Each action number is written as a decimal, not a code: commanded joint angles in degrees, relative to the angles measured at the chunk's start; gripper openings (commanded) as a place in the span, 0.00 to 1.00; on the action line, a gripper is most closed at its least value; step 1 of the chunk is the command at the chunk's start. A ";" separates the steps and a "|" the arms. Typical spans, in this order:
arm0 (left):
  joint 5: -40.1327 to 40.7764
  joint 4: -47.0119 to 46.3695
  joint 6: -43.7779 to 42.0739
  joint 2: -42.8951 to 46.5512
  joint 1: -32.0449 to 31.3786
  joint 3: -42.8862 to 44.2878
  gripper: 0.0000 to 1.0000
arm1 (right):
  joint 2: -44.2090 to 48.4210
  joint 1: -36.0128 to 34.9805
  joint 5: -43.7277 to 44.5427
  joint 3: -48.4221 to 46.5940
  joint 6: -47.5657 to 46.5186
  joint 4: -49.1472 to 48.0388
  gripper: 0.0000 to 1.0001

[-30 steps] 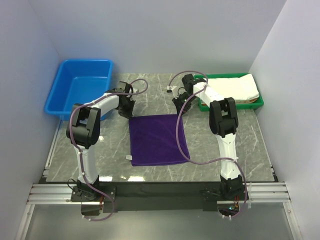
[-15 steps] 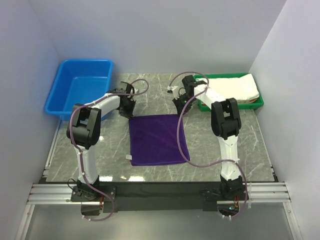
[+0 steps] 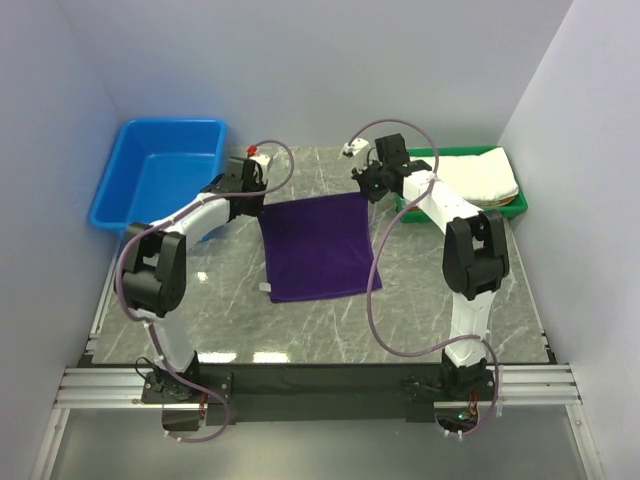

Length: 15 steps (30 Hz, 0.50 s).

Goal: Fold and stack the towels
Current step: Fold the towel

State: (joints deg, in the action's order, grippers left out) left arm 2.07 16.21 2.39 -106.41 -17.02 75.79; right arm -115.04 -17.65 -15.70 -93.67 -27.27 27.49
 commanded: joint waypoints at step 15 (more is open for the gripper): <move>1.89 -10.06 -6.61 11.31 0.84 -1.44 0.01 | 7.64 0.51 11.30 3.67 -1.91 -12.28 0.00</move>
State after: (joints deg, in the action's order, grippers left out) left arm 1.65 6.92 -1.58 -98.72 -17.04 72.84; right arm -112.40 -17.78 -10.35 -89.67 -27.57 18.20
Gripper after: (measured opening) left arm 0.046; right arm 0.011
